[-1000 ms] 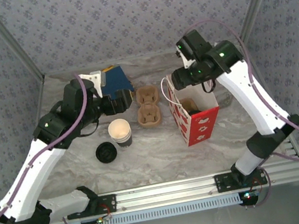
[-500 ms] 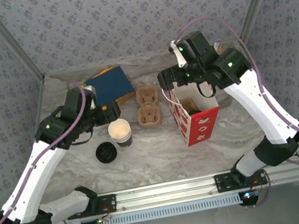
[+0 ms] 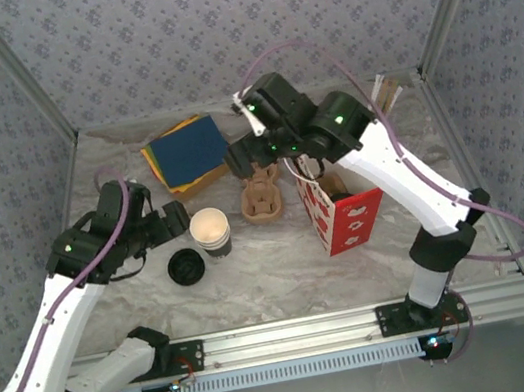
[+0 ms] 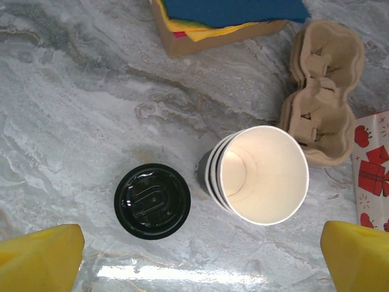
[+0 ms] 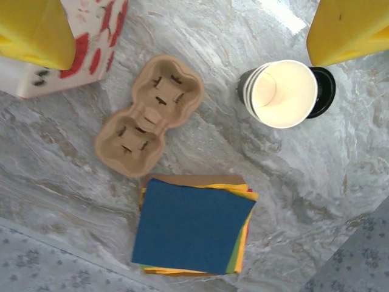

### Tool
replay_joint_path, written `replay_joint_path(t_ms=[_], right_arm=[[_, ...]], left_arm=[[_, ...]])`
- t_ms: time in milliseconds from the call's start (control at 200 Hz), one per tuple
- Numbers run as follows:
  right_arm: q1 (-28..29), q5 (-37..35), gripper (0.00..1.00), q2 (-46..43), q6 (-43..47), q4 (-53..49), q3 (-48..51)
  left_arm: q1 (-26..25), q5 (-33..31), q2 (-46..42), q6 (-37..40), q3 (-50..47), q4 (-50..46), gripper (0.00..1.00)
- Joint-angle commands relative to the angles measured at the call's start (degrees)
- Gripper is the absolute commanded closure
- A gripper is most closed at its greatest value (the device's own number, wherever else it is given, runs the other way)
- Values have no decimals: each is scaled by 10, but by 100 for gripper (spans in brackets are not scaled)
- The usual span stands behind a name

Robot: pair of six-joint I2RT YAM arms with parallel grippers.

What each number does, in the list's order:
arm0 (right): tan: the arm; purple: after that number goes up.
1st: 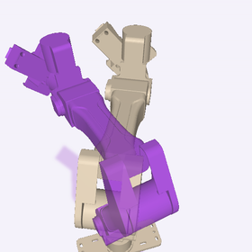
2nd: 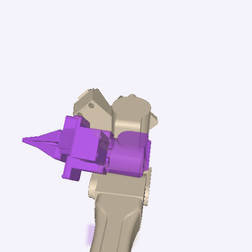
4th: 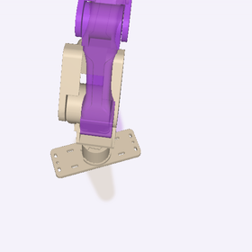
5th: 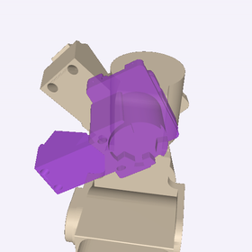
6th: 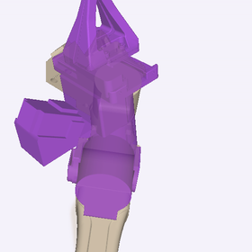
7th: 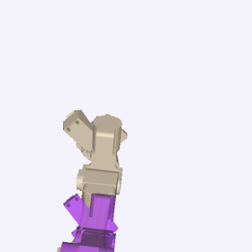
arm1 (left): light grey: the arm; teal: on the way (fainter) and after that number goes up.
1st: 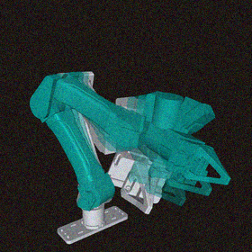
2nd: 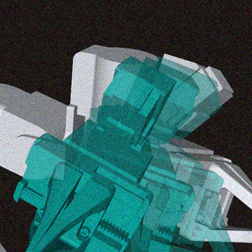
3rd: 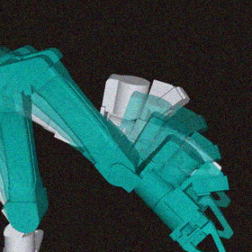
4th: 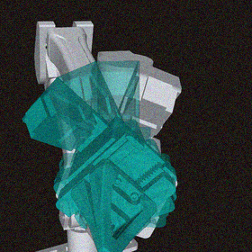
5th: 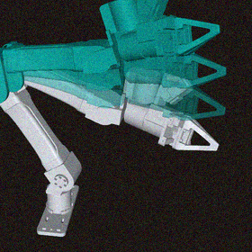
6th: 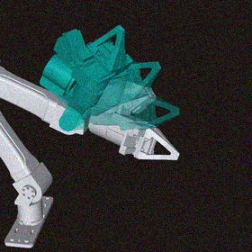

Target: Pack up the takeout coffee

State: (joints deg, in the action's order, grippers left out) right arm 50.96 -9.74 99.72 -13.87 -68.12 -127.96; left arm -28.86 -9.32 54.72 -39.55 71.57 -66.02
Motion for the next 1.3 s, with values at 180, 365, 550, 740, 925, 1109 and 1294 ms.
replay_joint_path(t_ms=[180, 365, 550, 740, 925, 1109, 1294], right_arm=[[24, -21, 0, 44, 3, -50, -41], [19, -24, 0, 37, 6, -54, -40], [8, -21, 0, 32, 7, -55, -40], [1, -16, 0, 34, 8, -53, -44], [-4, -15, 0, 36, 3, -58, -45], [-10, -15, 0, 41, -5, -67, -56], [-19, -11, 0, 51, -11, -71, -64]], left_arm=[[29, 14, -7, 8, -8, -1, 0], [46, 28, 23, 33, 8, 9, 0], [107, 66, 61, 69, 7, 38, 2], [170, 105, 152, 102, 30, 106, 7], [185, 102, 260, 138, 81, 170, 12], [184, 95, 386, 171, 155, 225, 14], [176, 96, 526, 216, 266, 231, 19]])
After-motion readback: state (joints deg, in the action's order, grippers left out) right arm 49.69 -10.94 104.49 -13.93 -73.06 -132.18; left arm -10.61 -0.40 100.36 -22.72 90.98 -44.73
